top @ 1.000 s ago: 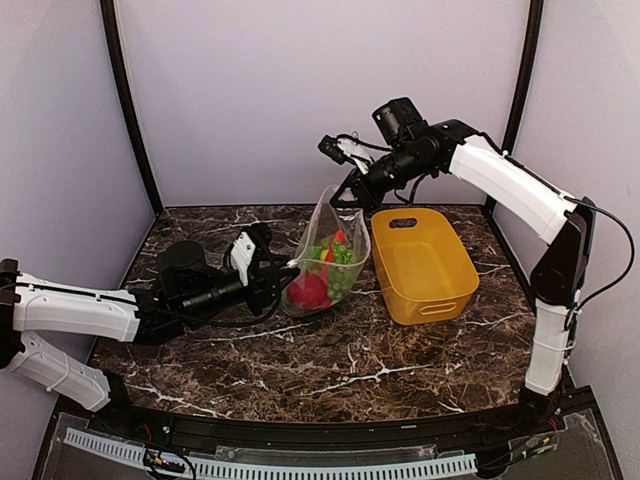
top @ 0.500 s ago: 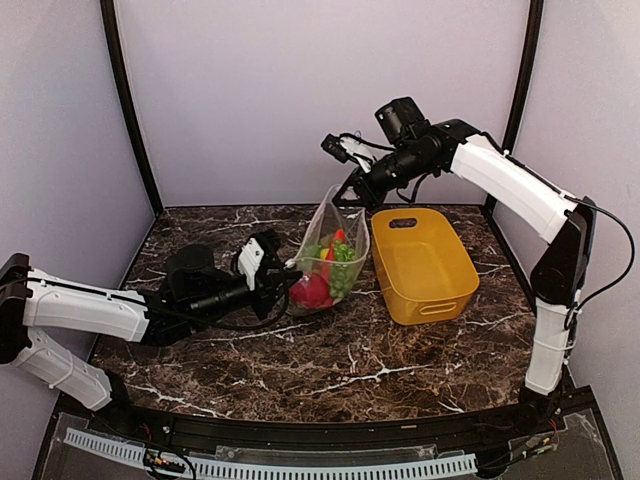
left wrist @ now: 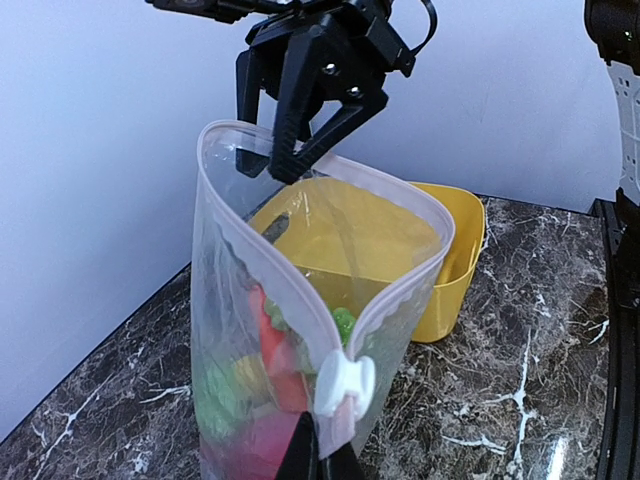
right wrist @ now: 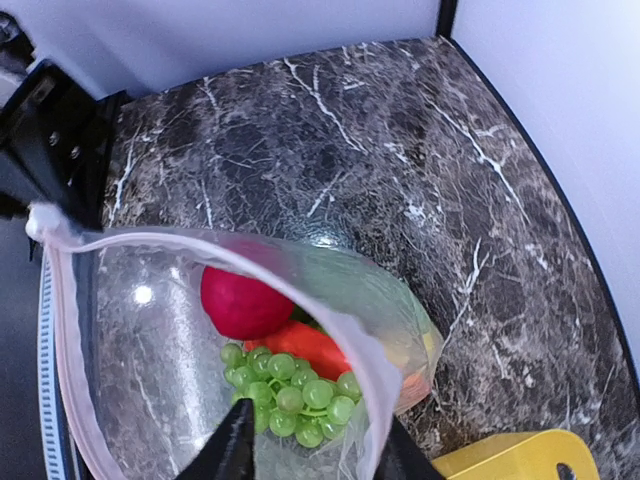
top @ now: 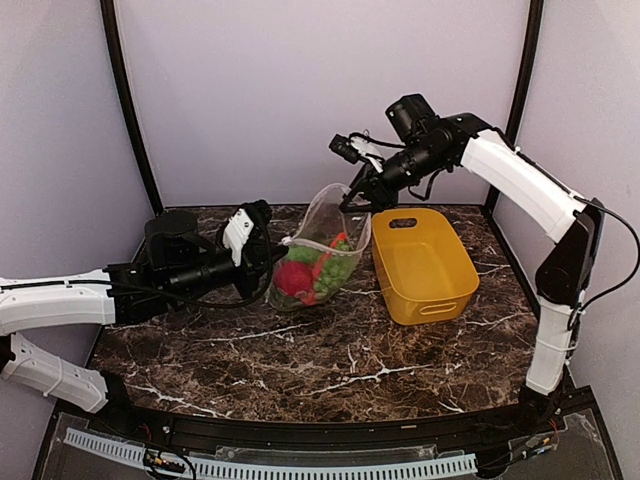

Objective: Place the food in the zip-top bag and seal the zipper
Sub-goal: Hold the zipper food storage bag at the center of the board, then hold the zipper from the zipper food storage bag.

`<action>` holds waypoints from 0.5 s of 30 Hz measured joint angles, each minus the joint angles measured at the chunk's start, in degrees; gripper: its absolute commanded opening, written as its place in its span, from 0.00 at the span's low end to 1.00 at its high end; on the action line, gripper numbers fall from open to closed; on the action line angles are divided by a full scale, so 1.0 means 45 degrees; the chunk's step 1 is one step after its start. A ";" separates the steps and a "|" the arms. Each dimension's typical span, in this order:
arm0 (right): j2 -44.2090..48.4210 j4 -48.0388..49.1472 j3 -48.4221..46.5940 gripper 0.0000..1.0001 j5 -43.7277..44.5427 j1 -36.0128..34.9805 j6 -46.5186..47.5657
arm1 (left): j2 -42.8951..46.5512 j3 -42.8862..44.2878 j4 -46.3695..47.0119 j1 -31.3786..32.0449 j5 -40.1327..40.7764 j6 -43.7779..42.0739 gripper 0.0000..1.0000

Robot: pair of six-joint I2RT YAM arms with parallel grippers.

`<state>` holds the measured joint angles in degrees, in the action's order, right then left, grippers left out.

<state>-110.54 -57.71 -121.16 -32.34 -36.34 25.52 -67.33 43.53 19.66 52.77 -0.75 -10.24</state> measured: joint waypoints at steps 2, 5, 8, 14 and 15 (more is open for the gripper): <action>0.0277 -0.0505 -0.0053 0.52 -0.0505 0.0039 0.0631 | 0.0185 0.0602 -0.1020 0.0000 0.0000 -0.0131 0.01; 0.0767 -0.1132 -0.0243 0.54 -0.1477 0.0087 0.1404 | 0.0359 0.1258 -0.2089 0.0000 0.0126 -0.0219 0.01; 0.1389 -0.1438 -0.0491 0.54 -0.2618 -0.0019 0.1948 | 0.0398 0.1588 -0.2652 0.0000 0.0185 -0.0175 0.01; 0.1715 -0.1443 -0.0908 0.50 -0.3143 -0.1185 0.2458 | 0.0238 0.1715 -0.2968 0.0000 0.0185 0.0194 0.01; 0.1666 -0.1428 -0.0908 0.49 -0.3123 -0.1477 0.2467 | 0.0185 0.1729 -0.2953 0.0000 0.0180 0.0257 0.01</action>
<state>-103.04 -64.14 -125.25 -46.39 -42.98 36.62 -66.50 51.31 6.37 52.77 0.05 -9.08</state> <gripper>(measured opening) 0.511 0.012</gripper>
